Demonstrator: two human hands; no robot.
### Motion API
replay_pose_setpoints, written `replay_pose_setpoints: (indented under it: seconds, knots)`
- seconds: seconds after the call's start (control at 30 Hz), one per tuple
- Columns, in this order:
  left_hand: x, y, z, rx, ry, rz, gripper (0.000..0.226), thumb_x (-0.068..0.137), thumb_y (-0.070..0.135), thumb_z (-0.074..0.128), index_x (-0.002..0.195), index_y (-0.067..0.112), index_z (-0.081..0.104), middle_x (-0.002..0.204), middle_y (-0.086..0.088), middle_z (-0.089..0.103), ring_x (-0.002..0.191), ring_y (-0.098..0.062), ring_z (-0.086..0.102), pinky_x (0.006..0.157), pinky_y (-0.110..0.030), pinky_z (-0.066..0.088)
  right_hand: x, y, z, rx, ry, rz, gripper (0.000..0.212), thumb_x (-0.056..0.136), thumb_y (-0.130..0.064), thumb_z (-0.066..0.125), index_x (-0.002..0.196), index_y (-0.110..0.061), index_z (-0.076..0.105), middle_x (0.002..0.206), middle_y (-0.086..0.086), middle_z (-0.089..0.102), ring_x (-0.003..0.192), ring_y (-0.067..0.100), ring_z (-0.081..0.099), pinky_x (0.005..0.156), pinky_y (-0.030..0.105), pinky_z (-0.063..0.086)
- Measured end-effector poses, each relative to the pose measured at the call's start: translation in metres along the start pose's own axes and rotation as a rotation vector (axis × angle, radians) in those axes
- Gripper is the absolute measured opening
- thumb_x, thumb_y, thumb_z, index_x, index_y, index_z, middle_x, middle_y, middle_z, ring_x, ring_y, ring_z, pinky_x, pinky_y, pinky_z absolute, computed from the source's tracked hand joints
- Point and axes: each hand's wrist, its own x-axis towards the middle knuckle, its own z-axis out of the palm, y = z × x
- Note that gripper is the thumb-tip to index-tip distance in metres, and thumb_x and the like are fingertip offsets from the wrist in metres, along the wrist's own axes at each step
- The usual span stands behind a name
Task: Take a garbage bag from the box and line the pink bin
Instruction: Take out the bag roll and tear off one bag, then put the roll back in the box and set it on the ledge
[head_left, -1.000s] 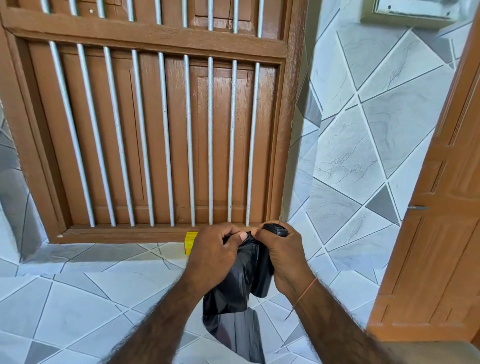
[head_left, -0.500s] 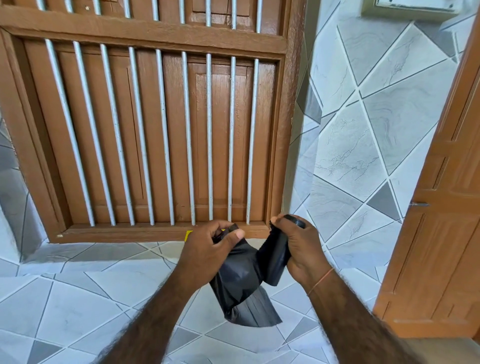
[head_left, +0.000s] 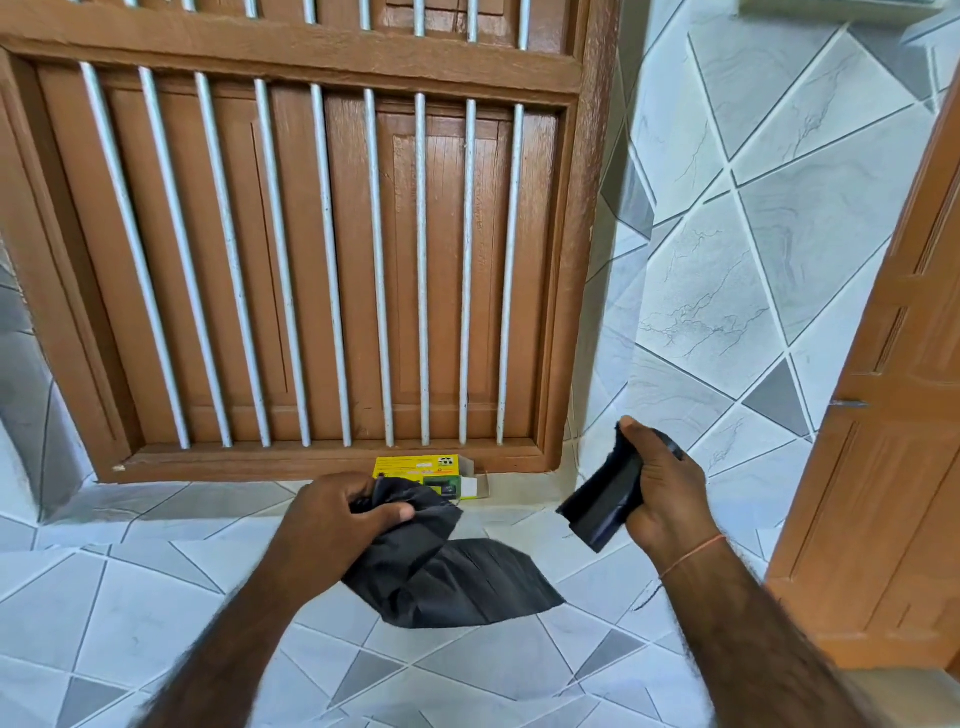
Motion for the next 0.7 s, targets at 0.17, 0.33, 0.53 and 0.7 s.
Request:
replay_pose_setpoints:
  seconds: [0.17, 0.33, 0.53, 0.7]
  knots:
    - [-0.005, -0.027, -0.013, 0.724, -0.079, -0.01, 0.058, 0.074, 0.078, 0.043, 0.062, 0.022, 0.053, 0.065, 0.004, 0.061, 0.069, -0.015, 0.057, 0.061, -0.03, 0.046, 0.001, 0.02, 0.0, -0.037, -0.001, 0.185, 0.017, 0.073, -0.025, 0.079, 0.068, -0.017, 0.065, 0.058, 0.003, 0.065, 0.06, 0.022, 0.056, 0.06, 0.029, 0.049]
    - [-0.014, -0.041, 0.001, 0.893, -0.29, 0.007, 0.051, 0.083, 0.068, 0.044, 0.087, 0.021, 0.063, 0.095, 0.0, 0.062, 0.097, -0.019, 0.058, 0.078, -0.032, 0.046, -0.011, 0.043, 0.008, 0.064, -0.104, 0.345, 0.017, 0.079, -0.016, 0.054, 0.062, -0.012, 0.054, 0.057, 0.011, 0.057, 0.064, 0.028, 0.051, 0.068, 0.033, 0.045]
    - [-0.01, -0.051, 0.013, 0.603, -0.426, -0.062, 0.016, 0.084, 0.026, 0.055, 0.081, 0.028, 0.04, 0.087, 0.008, 0.045, 0.096, -0.021, 0.057, 0.072, -0.032, 0.045, -0.01, 0.068, 0.012, 0.016, -0.291, 0.217, 0.022, 0.076, 0.011, 0.055, 0.079, -0.007, 0.069, 0.083, 0.023, 0.066, 0.084, 0.036, 0.063, 0.08, 0.046, 0.054]
    - [0.015, -0.048, 0.024, 0.638, -0.41, -0.019, 0.037, 0.079, 0.004, 0.044, 0.102, 0.033, 0.047, 0.101, 0.008, 0.06, 0.092, -0.021, 0.057, 0.074, -0.034, 0.046, -0.001, 0.068, 0.008, -0.286, -0.283, 0.127, 0.049, 0.074, 0.008, 0.072, 0.117, -0.011, 0.061, 0.114, 0.013, 0.062, 0.105, 0.035, 0.061, 0.09, 0.05, 0.055]
